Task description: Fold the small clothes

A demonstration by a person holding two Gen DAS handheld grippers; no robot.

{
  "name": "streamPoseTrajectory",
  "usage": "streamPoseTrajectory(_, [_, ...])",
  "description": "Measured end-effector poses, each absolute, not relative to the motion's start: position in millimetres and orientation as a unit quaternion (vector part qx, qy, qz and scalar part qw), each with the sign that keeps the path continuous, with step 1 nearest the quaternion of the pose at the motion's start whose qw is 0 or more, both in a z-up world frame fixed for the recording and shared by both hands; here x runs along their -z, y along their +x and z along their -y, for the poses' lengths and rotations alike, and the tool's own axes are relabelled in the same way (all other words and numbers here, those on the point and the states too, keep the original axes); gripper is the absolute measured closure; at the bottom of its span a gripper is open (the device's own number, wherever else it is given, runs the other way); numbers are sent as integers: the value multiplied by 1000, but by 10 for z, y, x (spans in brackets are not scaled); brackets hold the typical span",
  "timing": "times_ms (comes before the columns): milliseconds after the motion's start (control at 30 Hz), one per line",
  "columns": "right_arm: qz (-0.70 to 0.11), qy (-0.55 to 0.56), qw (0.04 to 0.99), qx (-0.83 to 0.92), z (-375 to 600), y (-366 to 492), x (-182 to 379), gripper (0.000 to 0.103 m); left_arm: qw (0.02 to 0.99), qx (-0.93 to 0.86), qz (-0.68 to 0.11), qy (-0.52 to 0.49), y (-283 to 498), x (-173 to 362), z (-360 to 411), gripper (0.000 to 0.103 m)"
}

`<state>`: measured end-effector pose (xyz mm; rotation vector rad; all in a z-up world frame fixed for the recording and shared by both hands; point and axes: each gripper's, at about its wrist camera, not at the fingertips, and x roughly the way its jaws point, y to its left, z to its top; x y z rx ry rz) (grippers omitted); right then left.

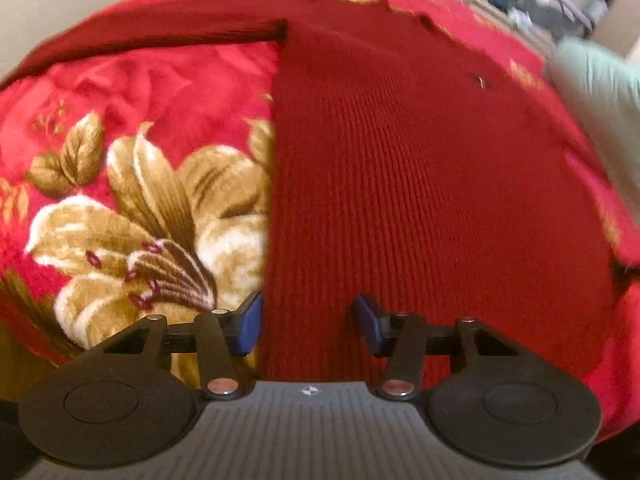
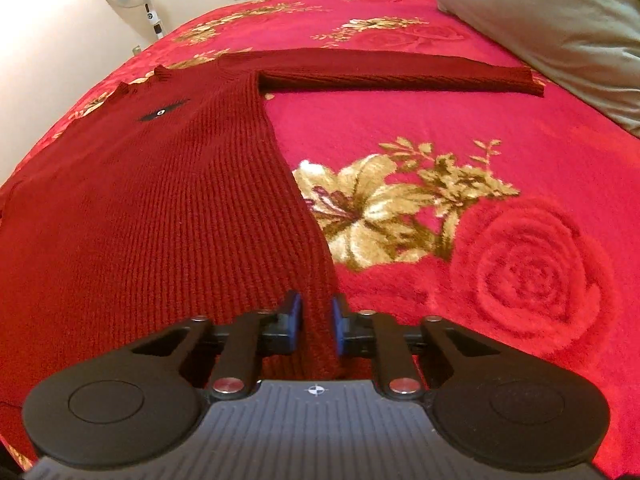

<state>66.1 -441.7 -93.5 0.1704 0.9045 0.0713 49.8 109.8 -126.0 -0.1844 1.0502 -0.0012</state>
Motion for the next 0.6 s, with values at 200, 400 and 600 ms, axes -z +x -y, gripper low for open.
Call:
streamPoseTrajectory(200, [-409, 107, 905, -40, 4441, 577, 738, 93, 886, 12, -462, -34, 375, 1079, -944, 96])
streamPoseTrajectory(400, [-326, 142, 932, -62, 4464, 243, 179, 95, 912, 37, -400, -86, 148, 625, -1141, 97])
streamPoseTrajectory(600, [-324, 164, 931, -48, 4614, 10, -24, 96, 909, 16, -396, -129, -29, 523, -1379, 97])
